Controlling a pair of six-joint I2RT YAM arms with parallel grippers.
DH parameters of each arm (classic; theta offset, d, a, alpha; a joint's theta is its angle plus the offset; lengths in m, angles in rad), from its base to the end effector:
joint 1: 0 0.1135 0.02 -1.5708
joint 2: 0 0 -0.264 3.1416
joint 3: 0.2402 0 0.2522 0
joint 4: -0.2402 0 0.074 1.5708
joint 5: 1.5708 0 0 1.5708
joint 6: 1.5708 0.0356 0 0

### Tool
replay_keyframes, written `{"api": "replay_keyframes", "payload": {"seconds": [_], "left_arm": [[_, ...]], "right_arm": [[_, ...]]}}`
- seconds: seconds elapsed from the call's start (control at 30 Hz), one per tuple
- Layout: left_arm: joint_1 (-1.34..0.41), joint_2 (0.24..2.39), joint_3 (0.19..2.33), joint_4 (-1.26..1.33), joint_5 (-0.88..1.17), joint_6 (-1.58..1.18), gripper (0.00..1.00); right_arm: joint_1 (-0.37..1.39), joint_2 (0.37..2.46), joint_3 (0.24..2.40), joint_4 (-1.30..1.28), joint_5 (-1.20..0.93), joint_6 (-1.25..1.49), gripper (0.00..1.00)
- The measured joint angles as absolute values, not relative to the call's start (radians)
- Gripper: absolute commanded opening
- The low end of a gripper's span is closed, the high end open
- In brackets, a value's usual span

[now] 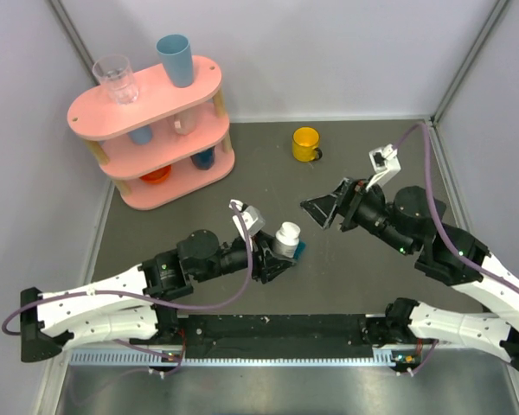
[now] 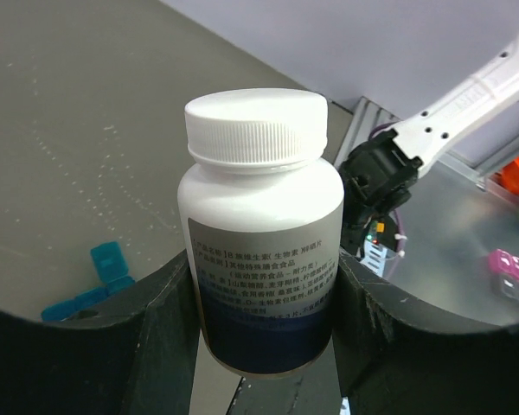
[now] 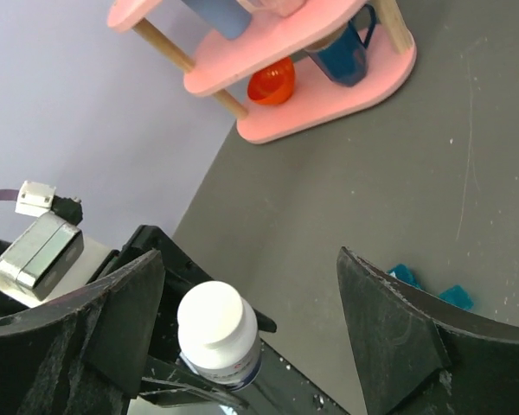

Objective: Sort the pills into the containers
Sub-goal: Unscrew the lid of the pill bottle.

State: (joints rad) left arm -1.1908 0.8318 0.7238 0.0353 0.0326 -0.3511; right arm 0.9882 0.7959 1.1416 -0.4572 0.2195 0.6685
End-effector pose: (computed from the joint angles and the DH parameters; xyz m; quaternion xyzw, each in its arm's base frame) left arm 0.0737 -0.1875 0.3339 0.3086 0.6641 -0.4830 0.4800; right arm 0.0909 0.1239 0.4295 -0.0458 0.7431 0.4330 0.5081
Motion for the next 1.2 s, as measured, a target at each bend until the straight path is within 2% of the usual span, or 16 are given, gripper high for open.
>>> {"api": "replay_keyframes", "payload": {"seconds": [0.2, 0.47, 0.87, 1.2], "left_arm": [[-1.191, 0.862, 0.744, -0.01, -0.017, -0.345, 0.0], [-1.19, 0.868, 0.752, -0.028, -0.05, -0.345, 0.0], [-1.19, 0.875, 0.754, -0.029, -0.051, -0.347, 0.0], [-1.19, 0.89, 0.754, -0.027, -0.051, -0.35, 0.0]], "right_arm": [[1.005, 0.858, 1.156, -0.508, 0.237, 0.72, 0.8], [1.168, 0.925, 1.161, -0.525, 0.35, 0.742, 0.79], [1.221, 0.968, 1.161, -0.523, 0.451, 0.76, 0.57], [1.222, 0.97, 1.161, -0.517, 0.467, 0.763, 0.58]]}}
